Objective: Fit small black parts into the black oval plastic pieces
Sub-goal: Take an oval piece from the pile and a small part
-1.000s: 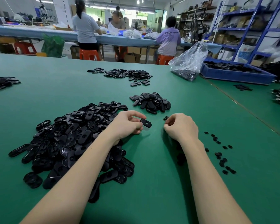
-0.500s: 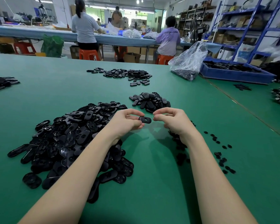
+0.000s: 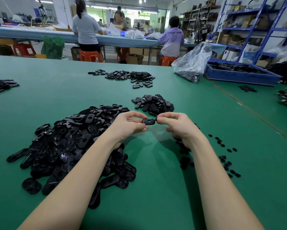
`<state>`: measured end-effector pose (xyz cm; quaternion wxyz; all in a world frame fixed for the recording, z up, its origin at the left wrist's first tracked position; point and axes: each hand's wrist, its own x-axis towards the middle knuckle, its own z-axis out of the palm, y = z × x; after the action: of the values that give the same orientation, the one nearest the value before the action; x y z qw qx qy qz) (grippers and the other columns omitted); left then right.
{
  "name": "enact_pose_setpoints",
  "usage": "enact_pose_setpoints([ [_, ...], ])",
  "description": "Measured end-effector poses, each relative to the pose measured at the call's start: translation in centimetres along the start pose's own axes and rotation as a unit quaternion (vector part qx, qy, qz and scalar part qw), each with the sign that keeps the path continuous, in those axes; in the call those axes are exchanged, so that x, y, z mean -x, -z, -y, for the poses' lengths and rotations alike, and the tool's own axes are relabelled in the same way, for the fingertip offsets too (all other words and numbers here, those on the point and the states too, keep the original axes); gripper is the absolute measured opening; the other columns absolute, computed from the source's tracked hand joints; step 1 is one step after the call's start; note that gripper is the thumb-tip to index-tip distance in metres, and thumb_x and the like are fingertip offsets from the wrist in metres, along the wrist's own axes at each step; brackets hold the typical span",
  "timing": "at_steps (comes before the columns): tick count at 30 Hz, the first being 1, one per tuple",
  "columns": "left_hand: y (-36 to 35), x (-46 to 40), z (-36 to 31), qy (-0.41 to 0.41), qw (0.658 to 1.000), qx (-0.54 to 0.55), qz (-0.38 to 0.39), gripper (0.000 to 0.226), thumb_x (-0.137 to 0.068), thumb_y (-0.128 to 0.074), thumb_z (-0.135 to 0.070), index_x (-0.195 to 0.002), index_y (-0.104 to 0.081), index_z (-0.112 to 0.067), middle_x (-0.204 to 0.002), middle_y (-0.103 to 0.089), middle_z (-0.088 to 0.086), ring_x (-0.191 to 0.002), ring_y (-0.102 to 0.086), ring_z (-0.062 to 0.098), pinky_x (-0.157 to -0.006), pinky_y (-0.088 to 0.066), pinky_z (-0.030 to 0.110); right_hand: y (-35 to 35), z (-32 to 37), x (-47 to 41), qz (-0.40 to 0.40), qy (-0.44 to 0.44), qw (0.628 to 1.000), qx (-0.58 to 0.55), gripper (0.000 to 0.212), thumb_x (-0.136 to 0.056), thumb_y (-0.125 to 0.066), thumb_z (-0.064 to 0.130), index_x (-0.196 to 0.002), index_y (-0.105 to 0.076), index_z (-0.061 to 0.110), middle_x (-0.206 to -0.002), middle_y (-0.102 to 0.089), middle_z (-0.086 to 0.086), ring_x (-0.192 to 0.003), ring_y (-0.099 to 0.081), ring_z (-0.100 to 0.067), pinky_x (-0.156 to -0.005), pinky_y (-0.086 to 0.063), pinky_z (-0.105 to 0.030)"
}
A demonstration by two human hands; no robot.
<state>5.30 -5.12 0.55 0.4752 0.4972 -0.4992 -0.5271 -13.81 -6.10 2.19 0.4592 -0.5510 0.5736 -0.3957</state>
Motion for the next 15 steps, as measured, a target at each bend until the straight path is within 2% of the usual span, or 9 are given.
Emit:
enact_pose_setpoints([
  [3, 0.0, 0.0, 0.0, -0.001, 1.0, 0.007, 0.004, 0.026, -0.085, -0.066, 0.014, -0.101, -0.07, -0.006, -0.093, -0.077, 0.015, -0.081, -0.075, 0.02, -0.075, -0.059, 0.021, -0.2, 0.0, 0.0, -0.002, 0.012, 1.0, 0.02, 0.006, -0.085, -0.08, 0.019, -0.082, -0.077, 0.024, -0.064, -0.056, 0.007, -0.057, -0.042, -0.01, -0.039, -0.027, -0.014],
  [6, 0.0, 0.0, 0.0, -0.009, 1.0, 0.005, 0.013, 0.026, -0.085, -0.068, 0.012, -0.102, -0.072, -0.007, -0.091, -0.078, 0.013, -0.083, -0.075, 0.019, -0.076, -0.058, 0.02, -0.5, 0.2, -0.2, -0.007, 0.033, 0.998, 0.05, 0.006, -0.084, -0.08, 0.02, -0.08, -0.078, 0.023, -0.049, -0.055, 0.018, -0.044, -0.045, 0.002, -0.04, -0.03, -0.009],
  [9, 0.0, 0.0, 0.0, -0.016, 1.0, 0.003, 0.017, 0.026, -0.085, -0.07, 0.011, -0.104, -0.072, -0.007, -0.091, -0.078, 0.011, -0.083, -0.075, 0.018, -0.076, -0.057, 0.02, -1.0, 0.1, -0.5, -0.009, 0.043, 0.997, 0.058, 0.004, -0.083, -0.079, 0.019, -0.081, -0.079, 0.022, -0.049, -0.059, 0.021, -0.042, -0.048, 0.009, -0.043, -0.033, -0.006],
  [15, 0.0, 0.1, -0.1, -0.018, 1.0, -0.001, 0.02, 0.027, -0.084, -0.071, 0.01, -0.104, -0.073, -0.009, -0.093, -0.078, 0.012, -0.086, -0.075, 0.017, -0.077, -0.057, 0.019, -1.2, -0.1, -0.5, -0.014, 0.035, 0.998, 0.051, 0.005, -0.085, -0.079, 0.019, -0.081, -0.079, 0.022, -0.044, -0.054, 0.023, -0.041, -0.047, 0.009, -0.042, -0.031, -0.006],
])
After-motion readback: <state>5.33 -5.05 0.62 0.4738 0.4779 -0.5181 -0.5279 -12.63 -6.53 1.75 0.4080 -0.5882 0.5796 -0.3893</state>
